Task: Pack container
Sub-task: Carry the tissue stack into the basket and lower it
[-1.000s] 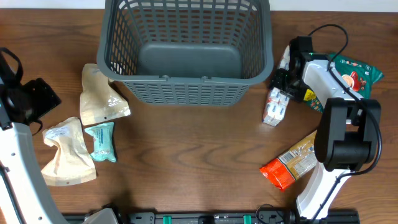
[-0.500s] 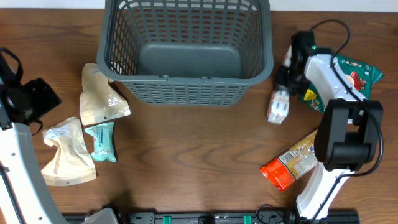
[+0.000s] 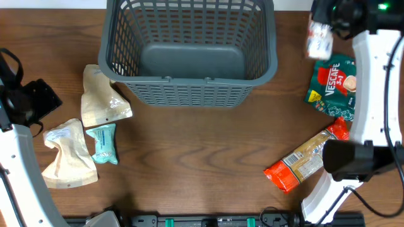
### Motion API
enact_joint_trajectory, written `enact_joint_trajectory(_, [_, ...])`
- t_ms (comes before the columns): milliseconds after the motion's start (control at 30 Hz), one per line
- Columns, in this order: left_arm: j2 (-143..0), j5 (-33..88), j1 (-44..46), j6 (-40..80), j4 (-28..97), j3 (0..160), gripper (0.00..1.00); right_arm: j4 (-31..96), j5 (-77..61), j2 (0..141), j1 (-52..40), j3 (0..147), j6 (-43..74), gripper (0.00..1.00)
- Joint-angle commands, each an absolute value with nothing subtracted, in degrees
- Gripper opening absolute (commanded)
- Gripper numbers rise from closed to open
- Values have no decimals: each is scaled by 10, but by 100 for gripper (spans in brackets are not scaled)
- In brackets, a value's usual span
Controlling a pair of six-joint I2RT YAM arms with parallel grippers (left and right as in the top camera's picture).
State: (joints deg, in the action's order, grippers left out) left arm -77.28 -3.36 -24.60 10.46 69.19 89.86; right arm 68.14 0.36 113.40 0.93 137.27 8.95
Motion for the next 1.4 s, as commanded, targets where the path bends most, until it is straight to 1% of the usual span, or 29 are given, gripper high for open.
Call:
enact_joint_trajectory(0, [-775,-34,-248,101,694,909,77,691,-68,1119,-51,1429,-127,1])
enact_joint_trajectory(67, [-775,-34,-248,101,694,909,77,695,-69,1119,-95,1450,-213,1])
enact_joint_trajectory(233, [-775,-34,-248,101,699,909,77,679,-49,1119,-204,1474,-369,1])
enact_joint_trajectory(333, [-775,-34,-248,101,702,909,77,655,-21,1122,-258,1474,-425,1])
enact_joint_trajectory(467, [-775,-34,-248,101,703,909,77,651,-20,1133,-291,1473,-479,1])
enact_joint_trajectory(633, [-775,-34,-248,101,702,909,77,685,-72,1164,-290,1466,-536,1])
enact_joint_trajectory(900, [-775,-19,-248,101,702,909,77,705,-80,1235,-283,1438,-540,1])
enact_joint_trajectory(1367, [-775,-19,-248,100,702,909,77,737,-80,1361,-276,1437,-523,1])
